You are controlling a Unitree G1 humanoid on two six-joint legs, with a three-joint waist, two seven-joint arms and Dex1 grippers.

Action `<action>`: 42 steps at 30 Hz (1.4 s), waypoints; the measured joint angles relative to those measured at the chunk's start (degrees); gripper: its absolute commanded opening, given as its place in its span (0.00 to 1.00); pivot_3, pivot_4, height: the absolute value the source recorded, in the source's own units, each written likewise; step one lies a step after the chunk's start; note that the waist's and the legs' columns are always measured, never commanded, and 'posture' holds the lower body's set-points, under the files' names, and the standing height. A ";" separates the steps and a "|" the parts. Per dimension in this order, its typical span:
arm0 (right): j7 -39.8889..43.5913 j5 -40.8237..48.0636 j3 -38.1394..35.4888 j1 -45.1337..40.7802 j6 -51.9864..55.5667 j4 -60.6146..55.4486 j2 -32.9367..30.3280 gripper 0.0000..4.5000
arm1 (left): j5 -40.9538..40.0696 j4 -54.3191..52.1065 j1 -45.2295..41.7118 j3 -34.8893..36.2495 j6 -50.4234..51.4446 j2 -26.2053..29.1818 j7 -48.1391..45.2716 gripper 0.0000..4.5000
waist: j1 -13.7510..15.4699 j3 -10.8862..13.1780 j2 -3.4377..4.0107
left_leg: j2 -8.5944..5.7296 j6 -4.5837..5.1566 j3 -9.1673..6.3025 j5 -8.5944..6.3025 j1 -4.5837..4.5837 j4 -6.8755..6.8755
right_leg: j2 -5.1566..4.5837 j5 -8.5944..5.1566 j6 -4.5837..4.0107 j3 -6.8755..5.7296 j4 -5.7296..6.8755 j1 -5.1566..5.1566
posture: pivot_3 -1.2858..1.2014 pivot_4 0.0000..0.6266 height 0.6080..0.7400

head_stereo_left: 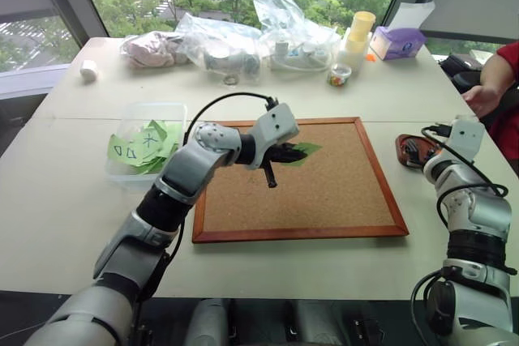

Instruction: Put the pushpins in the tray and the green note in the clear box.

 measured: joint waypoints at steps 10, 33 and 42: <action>23.48 10.63 12.07 2.87 0.84 -28.71 -4.57 0.98 | 5.23 -0.60 -0.87 17.72 13.42 0.21 26.57 0.00 | -0.38 0.04 0.14 | 0.08 -0.04 -0.14 0.02 0.06 0.02 | 0.12 0.00 0.00 0.02 0.24 -0.03 | 0.52 0.24 0.96; 37.63 16.01 26.45 -0.75 7.18 -37.16 -8.76 1.00 | 11.40 -7.38 5.75 39.01 33.18 0.26 49.56 1.00 | 1.36 0.08 -0.34 | 0.00 -0.01 -0.15 0.00 -0.02 0.09 | -0.15 0.00 -0.01 -0.13 0.25 -0.03 | 0.52 0.24 0.96; 36.85 21.04 13.33 4.48 11.30 -37.48 -13.37 1.00 | -1.71 -18.18 4.26 40.27 33.93 8.90 33.75 1.00 | 1.62 0.08 -0.39 | -0.04 -0.01 -0.16 0.00 0.00 0.06 | -0.25 0.00 -0.02 -0.18 0.24 0.02 | 0.52 0.24 0.96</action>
